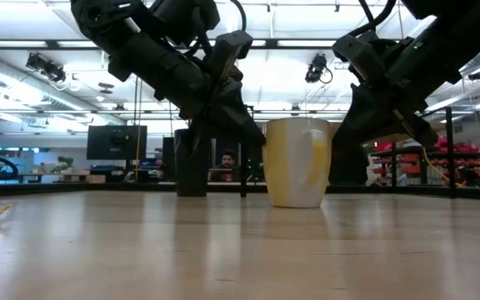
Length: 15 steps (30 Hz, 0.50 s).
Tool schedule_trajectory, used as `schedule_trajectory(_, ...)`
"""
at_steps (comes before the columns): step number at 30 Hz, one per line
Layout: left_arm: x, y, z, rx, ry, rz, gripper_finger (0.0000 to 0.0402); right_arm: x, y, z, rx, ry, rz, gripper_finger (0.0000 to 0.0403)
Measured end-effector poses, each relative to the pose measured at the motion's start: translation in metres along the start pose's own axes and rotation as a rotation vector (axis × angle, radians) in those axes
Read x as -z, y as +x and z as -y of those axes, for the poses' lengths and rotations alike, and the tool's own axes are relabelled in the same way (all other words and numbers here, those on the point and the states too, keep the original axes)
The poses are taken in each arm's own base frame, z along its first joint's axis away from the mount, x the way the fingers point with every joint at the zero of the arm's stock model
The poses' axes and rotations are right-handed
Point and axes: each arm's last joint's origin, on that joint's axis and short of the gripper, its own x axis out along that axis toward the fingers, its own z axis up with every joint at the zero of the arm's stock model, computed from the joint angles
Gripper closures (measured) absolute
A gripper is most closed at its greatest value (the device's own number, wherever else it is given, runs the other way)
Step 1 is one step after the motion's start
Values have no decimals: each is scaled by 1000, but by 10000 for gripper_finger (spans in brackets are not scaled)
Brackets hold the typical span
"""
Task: Stack small to large cups/mugs on shelf
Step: Put the orange mug on the shelf
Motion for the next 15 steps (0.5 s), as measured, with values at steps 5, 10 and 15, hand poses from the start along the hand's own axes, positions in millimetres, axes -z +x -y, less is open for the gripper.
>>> schedule_trajectory(5,1,0,-1,-13,-1,-15,392,10,-10,-2,-17,91,-42,397)
schedule_trajectory(10,2,0,-1,0,-4,-46,377,19,-36,-7,-87,152,-70,393)
schedule_trajectory(15,3,0,-1,11,10,-67,371,22,-62,-8,-148,251,-5,399)
